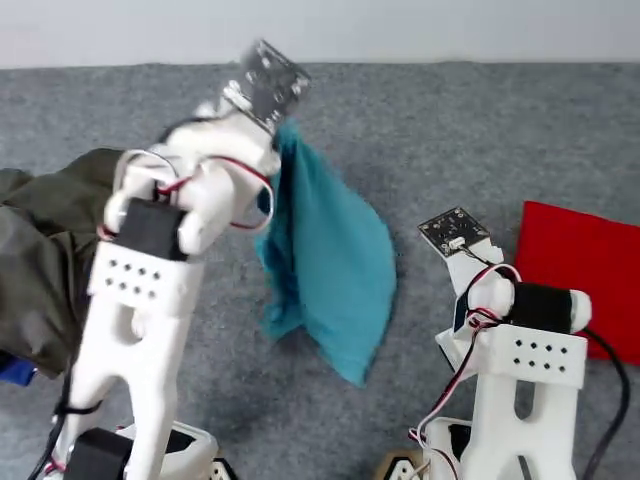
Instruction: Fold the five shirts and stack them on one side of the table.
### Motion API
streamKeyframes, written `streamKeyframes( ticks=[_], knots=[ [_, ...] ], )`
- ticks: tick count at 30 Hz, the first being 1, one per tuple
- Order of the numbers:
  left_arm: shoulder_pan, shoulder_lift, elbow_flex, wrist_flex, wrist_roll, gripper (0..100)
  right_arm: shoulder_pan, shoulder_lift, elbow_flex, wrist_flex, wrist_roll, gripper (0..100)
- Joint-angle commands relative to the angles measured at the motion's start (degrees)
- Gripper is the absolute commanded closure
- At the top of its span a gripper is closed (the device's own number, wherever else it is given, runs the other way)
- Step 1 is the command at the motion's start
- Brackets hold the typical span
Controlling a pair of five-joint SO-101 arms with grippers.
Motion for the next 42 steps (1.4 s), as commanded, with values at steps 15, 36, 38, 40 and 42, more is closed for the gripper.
streamKeyframes(
  ticks=[15,36,38,40,42],
  knots=[
    [-1.5,-2.3,-25.9,-0.1,0.4,99,-0.2,-0.9,-0.2,-0.1,-0.5,99.0],
    [9.1,0.0,-32.4,-8.6,0.3,99,9.5,-0.9,-0.2,0.0,-0.2,99.0],
    [7.0,0.7,-32.1,-8.5,0.4,99,9.5,-0.9,-0.2,0.0,-0.3,99.0],
    [5.5,1.6,-32.1,-6.9,0.4,99,9.5,-0.9,-0.2,-0.5,-0.4,99.0],
    [3.2,2.8,-32.1,-2.3,0.4,99,9.4,-0.9,-0.2,-0.6,-0.2,99.0]
  ],
)
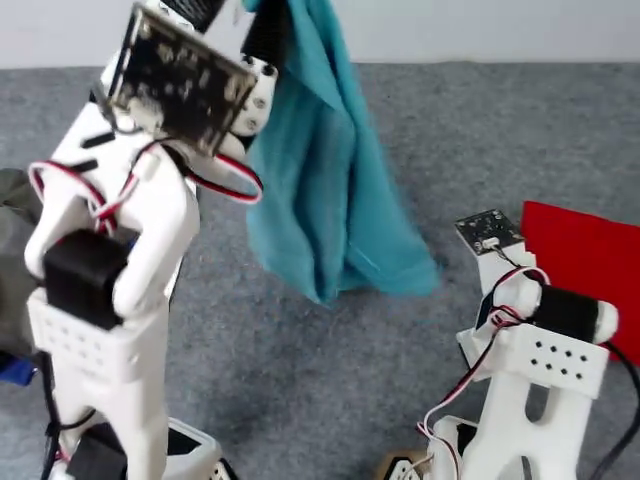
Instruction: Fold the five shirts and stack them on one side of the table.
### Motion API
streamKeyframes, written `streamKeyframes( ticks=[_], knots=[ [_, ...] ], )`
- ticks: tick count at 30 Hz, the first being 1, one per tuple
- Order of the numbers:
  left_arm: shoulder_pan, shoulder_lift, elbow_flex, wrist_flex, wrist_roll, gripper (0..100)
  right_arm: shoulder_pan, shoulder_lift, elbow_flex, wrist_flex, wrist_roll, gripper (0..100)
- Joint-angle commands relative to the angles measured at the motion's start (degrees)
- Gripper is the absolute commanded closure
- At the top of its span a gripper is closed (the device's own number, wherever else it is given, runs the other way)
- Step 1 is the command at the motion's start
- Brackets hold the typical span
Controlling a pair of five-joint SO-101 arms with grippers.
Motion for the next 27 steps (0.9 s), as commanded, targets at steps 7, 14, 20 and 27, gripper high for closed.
streamKeyframes(
  ticks=[7,14,20,27],
  knots=[
    [-13.5,11.8,-2.0,30.2,0.0,99,0.5,-0.9,-0.3,-0.7,-0.2,99.0],
    [-26.7,30.1,-1.9,41.5,-4.7,99,-2.4,-0.9,-0.6,-3.6,-0.1,99.0],
    [-37.5,42.5,-2.0,42.0,-9.8,99,-16.0,-0.8,-0.6,-5.8,-0.6,99.0],
    [-43.9,49.7,-2.3,42.8,-15.9,98,-21.8,4.2,-0.7,-9.9,-3.3,99.0]
  ],
)
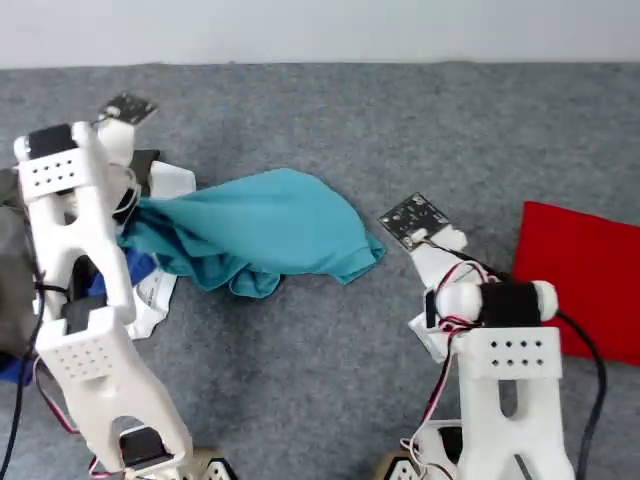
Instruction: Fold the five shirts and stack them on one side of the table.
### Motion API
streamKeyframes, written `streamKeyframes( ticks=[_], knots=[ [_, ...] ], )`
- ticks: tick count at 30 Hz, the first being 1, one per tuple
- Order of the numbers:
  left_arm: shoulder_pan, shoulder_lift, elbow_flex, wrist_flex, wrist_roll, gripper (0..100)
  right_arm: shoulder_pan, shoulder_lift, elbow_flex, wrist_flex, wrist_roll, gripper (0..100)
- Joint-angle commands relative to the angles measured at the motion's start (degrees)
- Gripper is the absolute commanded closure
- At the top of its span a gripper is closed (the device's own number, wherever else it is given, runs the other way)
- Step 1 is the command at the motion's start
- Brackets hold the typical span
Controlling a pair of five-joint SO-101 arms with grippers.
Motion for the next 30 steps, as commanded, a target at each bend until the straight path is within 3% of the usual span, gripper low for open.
streamKeyframes(
  ticks=[1,9,18,25,30],
  knots=[
    [-2.7,-0.7,-2.3,1.7,-2.7,98,-1.2,4.3,-0.7,-1.0,-1.1,99.0],
    [-1.7,-11.7,-2.1,1.7,-3.7,80,-1.0,7.3,-3.4,1.2,-1.1,99.0],
    [2.1,-21.6,6.0,1.6,-3.1,79,-2.7,8.0,-9.4,-2.2,-2.4,99.0],
    [-0.5,-27.3,13.2,1.4,2.1,79,-14.2,21.7,-18.8,-5.8,-6.2,97.2],
    [-5.3,-28.0,15.8,-0.5,3.2,82,-21.8,37.4,-30.8,-5.9,-9.0,81.8]
  ],
)
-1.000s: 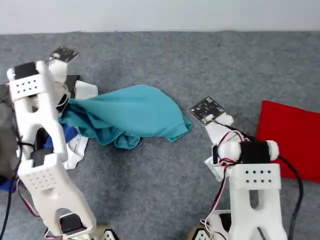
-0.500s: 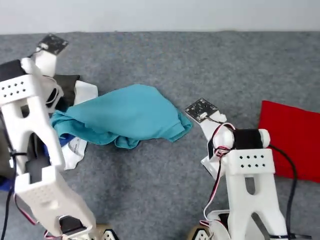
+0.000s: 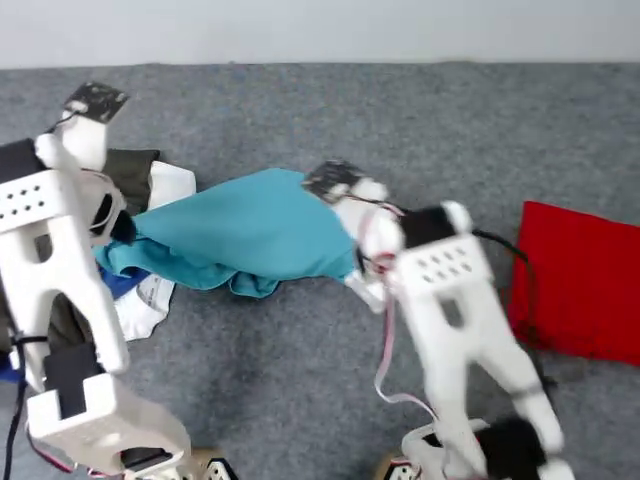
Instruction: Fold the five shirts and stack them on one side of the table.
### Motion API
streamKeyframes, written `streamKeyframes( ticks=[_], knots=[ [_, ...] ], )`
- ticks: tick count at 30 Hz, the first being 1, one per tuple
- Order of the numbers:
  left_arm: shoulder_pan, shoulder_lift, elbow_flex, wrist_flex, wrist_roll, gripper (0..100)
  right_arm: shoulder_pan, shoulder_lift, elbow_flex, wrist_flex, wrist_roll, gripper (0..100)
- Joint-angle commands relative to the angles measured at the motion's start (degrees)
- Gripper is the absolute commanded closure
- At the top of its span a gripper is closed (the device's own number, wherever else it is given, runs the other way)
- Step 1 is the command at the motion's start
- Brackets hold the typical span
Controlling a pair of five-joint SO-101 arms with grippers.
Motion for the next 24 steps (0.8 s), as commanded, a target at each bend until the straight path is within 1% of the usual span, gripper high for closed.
streamKeyframes(
  ticks=[1,6,9,13,18,20,23,24],
  knots=[
    [-3.8,-3.3,0.1,-0.8,0.9,82,-4.4,10.3,-11.2,-1.2,-1.6,80.5],
    [-8.9,-3.3,0.1,-0.7,1.1,82,-10.3,26.5,-24.9,-1.2,-1.4,80.4],
    [-11.6,-3.3,0.1,-0.5,1.1,82,-12.3,35.8,-33.1,-0.9,-1.2,80.3],
    [-14.4,-3.5,0.1,-0.4,1.1,82,-12.8,46.8,-42.4,-0.6,2.4,80.4],
    [-16.1,-3.3,0.1,-0.4,1.1,82,-11.7,57.5,-51.7,-0.5,2.7,80.5],
    [-16.2,-3.3,0.1,-0.4,1.1,82,-11.1,59.8,-54.7,0.3,2.9,84.2],
    [-16.1,-3.3,0.1,-0.4,1.1,82,-10.2,62.2,-59.1,4.0,5.8,98.0],
    [-16.0,-3.3,0.1,-0.4,1.1,82,-9.9,62.5,-60.0,5.8,6.8,99.6]
  ],
)
